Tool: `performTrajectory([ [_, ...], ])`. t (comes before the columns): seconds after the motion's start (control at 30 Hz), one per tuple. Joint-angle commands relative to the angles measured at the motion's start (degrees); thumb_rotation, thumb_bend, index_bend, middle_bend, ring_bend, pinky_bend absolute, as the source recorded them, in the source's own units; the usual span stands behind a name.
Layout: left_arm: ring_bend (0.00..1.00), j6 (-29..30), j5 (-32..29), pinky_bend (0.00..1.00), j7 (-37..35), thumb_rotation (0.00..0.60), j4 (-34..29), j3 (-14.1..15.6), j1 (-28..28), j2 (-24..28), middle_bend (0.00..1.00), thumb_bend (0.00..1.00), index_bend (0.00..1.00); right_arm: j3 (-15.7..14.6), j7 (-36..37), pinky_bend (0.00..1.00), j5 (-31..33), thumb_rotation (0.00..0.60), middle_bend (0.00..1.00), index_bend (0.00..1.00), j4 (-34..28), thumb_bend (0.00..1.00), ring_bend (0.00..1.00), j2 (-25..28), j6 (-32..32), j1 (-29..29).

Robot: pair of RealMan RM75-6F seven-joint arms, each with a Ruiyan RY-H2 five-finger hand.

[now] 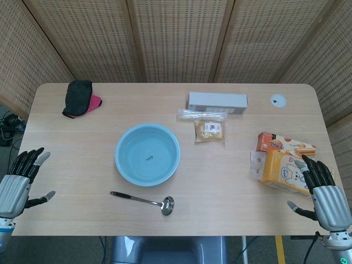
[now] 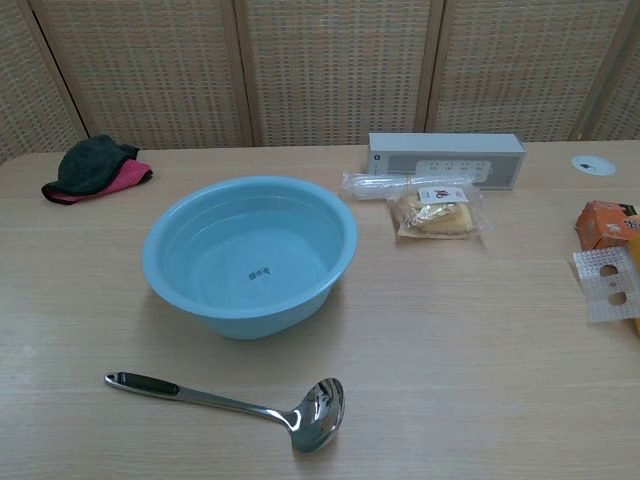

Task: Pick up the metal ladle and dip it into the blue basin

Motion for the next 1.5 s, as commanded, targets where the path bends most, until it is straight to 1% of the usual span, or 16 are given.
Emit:
performTrajectory([
  [0.03,0.0,0.12,0.04,0.0,0.13,0.6,0.25,0.08,0.13,-0.12,0.0,0.0,0.0,0.0,-0.06,0.0,-0.1,0.6,0.0,0.0,-0.11,0.0,0.0,0.0,0.07,-0.01],
  [0.2,0.0,-0.35,0.37,0.0,0.46,0.6,0.42,0.45,0.04,-0.28,0.01,0.0,0.0,-0.06,-0.38,0.0,-0.2,0.6,0.0,0.0,-0.21,0.0,0.0,-0.1,-0.28,0.16],
  [0.27,0.17,-2.65,1.18,0.06,3.14,0.6,0.71,0.83,-1.2,-1.41,0.2,0.0,0.0,-0.03,-0.4,0.0,-0.03,0.6,0.0,0.0,-0.15,0.0,0.0,-0.14,-0.31,0.15],
  [0.3,0.34,-3.83,1.19,0.18,3.81,0.6,0.86,0.99,-1.73,-1.79,0.4,0.0,0.01,0.01,-0.41,0.0,0.04,0.6,0.0,0.0,-0.14,0.0,0.0,-0.16,-0.32,0.16],
  [0.33,0.53,-6.21,1.46,0.36,5.23,0.6,1.48,1.31,-2.89,-2.49,0.59,0.0,0.06,0.06,-0.48,0.0,0.16,0.6,0.0,0.0,-0.14,0.0,0.0,-0.2,-0.42,0.21],
  [0.37,0.62,-7.77,1.53,0.48,6.47,0.6,2.16,1.36,-3.73,-3.17,0.67,0.0,0.11,0.1,-0.55,0.0,0.28,0.6,0.0,0.0,-0.14,0.0,0.0,-0.23,-0.53,0.26],
  [0.4,0.71,-9.87,1.58,0.64,8.03,0.6,3.16,1.44,-4.85,-4.26,0.75,0.0,0.19,0.15,-0.7,0.0,0.42,0.6,0.0,0.0,-0.15,0.0,0.0,-0.28,-0.64,0.31],
  [0.43,0.77,-11.42,1.62,0.76,8.88,0.6,3.91,1.52,-5.69,-5.12,0.81,0.0,0.25,0.19,-0.86,0.0,0.53,0.6,0.0,0.0,-0.14,0.0,0.0,-0.36,-0.75,0.36],
  [0.53,0.86,-16.83,1.77,0.94,10.49,0.6,6.39,2.17,-8.5,-7.52,0.9,0.0,0.33,0.25,-1.56,0.0,0.99,0.6,0.0,0.0,-0.01,0.0,0.0,-0.67,-1.26,0.52],
  [0.6,0.88,-19.22,1.57,0.97,11.61,0.6,7.59,2.44,-9.69,-8.77,0.92,0.0,0.36,0.34,-1.9,0.0,1.37,0.6,0.0,0.0,0.04,0.0,0.0,-0.83,-1.59,0.63],
  [0.7,0.89,-23.63,0.54,0.98,13.51,0.6,8.94,2.88,-11.58,-11.0,0.92,0.01,0.38,0.51,-2.37,0.0,1.82,0.6,0.0,0.0,0.07,0.0,0.0,-1.09,-1.85,0.75],
  [0.77,0.89,-25.94,-0.5,0.98,14.87,0.6,9.13,2.89,-12.58,-12.27,0.92,0.04,0.38,0.55,-2.58,0.0,1.97,0.6,0.0,0.0,0.09,0.0,0.0,-1.21,-1.94,0.79],
  [0.83,0.89,-27.55,-1.5,0.98,15.33,0.6,8.88,2.57,-13.51,-13.54,0.92,0.11,0.38,0.62,-2.83,0.0,2.19,0.6,0.0,0.0,0.09,0.0,0.0,-1.3,-2.04,0.82],
  [1.13,0.89,-31.34,-5.23,0.98,18.32,0.6,8.34,1.22,-16.29,-17.61,0.92,0.24,0.39,0.71,-2.93,0.0,2.47,0.6,0.0,0.0,0.32,0.0,0.0,-1.61,-2.25,0.94],
  [1.3,0.89,-33.14,-7.6,0.98,21.98,0.6,9.48,1.07,-17.35,-20.54,0.92,0.26,0.41,0.64,-2.92,0.0,2.41,0.6,0.0,0.0,0.39,0.0,0.0,-1.66,-2.34,0.97],
  [1.5,0.89,-33.92,-8.81,0.98,22.83,0.6,10.78,1.09,-18.26,-23.63,0.92,0.26,0.41,0.64,-3.06,0.0,2.49,0.6,0.0,0.0,0.37,0.0,0.0,-1.71,-2.45,1.02],
])
